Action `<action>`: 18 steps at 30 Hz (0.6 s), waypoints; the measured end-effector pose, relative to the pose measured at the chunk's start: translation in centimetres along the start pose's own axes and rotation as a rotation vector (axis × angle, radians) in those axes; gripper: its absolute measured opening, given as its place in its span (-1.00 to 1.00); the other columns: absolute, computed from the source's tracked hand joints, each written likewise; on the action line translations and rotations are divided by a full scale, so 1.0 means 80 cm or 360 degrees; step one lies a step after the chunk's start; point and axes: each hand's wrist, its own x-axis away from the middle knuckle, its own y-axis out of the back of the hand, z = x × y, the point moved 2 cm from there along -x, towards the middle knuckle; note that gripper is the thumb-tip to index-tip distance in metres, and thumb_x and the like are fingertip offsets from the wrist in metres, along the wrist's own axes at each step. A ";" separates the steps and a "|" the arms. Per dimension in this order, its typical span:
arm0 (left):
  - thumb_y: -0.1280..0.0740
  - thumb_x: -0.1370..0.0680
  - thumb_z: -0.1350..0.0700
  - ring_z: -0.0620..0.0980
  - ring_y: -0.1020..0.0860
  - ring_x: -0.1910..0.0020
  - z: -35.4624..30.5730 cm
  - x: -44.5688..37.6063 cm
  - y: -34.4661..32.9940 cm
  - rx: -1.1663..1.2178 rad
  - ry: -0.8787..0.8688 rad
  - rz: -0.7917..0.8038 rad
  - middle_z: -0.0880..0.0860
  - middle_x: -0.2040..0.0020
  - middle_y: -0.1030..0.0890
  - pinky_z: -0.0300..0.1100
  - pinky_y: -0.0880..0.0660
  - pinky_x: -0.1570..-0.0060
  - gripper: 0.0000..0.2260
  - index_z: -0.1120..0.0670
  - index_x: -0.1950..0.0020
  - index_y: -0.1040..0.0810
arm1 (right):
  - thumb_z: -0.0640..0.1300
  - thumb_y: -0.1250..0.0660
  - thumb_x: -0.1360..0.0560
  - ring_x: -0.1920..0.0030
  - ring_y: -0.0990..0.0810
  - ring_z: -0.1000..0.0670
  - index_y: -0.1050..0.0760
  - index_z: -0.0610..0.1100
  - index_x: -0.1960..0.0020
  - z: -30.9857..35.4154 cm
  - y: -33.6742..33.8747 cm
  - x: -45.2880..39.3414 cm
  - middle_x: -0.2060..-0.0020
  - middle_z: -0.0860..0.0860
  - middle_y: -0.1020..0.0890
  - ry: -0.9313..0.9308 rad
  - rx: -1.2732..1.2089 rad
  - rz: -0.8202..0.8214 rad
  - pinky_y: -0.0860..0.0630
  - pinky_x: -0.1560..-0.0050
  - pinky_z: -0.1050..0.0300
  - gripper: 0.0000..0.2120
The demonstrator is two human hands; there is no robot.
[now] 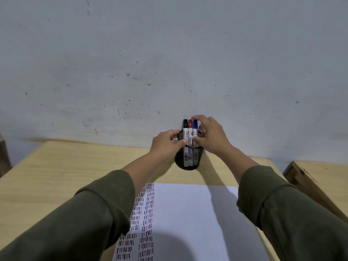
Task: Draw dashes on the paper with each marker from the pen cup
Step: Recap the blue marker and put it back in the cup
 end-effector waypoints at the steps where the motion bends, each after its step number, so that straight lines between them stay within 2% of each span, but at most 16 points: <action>1: -0.40 -0.47 0.00 -0.01 -0.48 -0.31 0.001 0.000 0.000 0.0020 0.0000 -0.0006 0.04 -0.32 -0.54 -0.16 -0.34 -0.31 -0.50 0.05 -0.38 -0.43 | -0.26 -0.39 -0.39 0.11 -0.42 0.06 -0.39 0.00 -0.35 -0.001 -0.001 -0.003 0.01 -0.03 -0.37 0.0026 0.0042 -0.0018 -0.33 0.09 0.25 -0.44; 4: -0.40 -0.47 0.02 -0.02 -0.49 -0.29 0.002 0.000 -0.003 0.0075 0.0003 -0.0025 0.04 -0.30 -0.56 -0.20 -0.34 -0.27 -0.52 0.04 -0.37 -0.44 | -0.19 -0.32 -0.45 -0.02 -0.36 0.02 -0.43 0.04 -0.35 0.002 -0.002 -0.011 -0.05 -0.05 -0.35 0.0124 0.0213 -0.0045 -0.39 0.04 0.14 -0.52; 9: -0.39 -0.48 0.06 -0.06 -0.50 -0.27 0.000 0.002 -0.004 0.0137 0.0017 -0.0043 0.04 -0.29 -0.56 -0.35 -0.31 -0.11 -0.54 0.06 -0.37 -0.44 | -0.17 -0.24 -0.49 -0.02 -0.41 -0.03 -0.43 0.06 -0.34 0.006 -0.005 -0.023 -0.02 -0.04 -0.34 0.0091 0.0283 0.0050 -0.36 0.09 0.14 -0.57; 13: -0.39 -0.49 0.07 -0.10 -0.49 -0.24 -0.001 0.006 -0.005 0.0192 0.0026 -0.0061 0.03 -0.29 -0.55 -0.42 -0.29 -0.04 -0.54 0.05 -0.38 -0.43 | -0.15 -0.27 -0.46 0.06 -0.42 0.01 -0.46 0.04 -0.26 0.012 -0.002 -0.016 0.03 -0.01 -0.35 0.0045 0.0122 0.0000 -0.34 0.10 0.17 -0.62; 16: -0.40 -0.48 0.05 -0.10 -0.48 -0.27 0.001 0.011 -0.006 0.0231 0.0023 -0.0107 0.04 -0.30 -0.54 -0.43 -0.27 -0.02 -0.52 0.04 -0.39 -0.41 | -0.11 -0.37 -0.43 0.17 -0.44 0.03 -0.48 -0.03 -0.15 0.018 -0.004 0.003 0.11 -0.04 -0.46 0.0074 -0.0060 -0.0133 -0.32 0.20 0.19 -0.70; 18: -0.40 -0.47 0.02 -0.08 -0.44 -0.31 0.004 0.017 -0.007 0.0262 0.0010 -0.0122 0.03 -0.32 -0.52 -0.38 -0.26 -0.05 -0.48 0.02 -0.41 -0.37 | -0.13 -0.38 -0.41 0.20 -0.51 -0.04 -0.44 -0.06 -0.10 0.022 -0.006 0.015 0.19 -0.08 -0.55 0.0067 -0.0183 -0.0155 -0.41 0.21 0.20 -0.72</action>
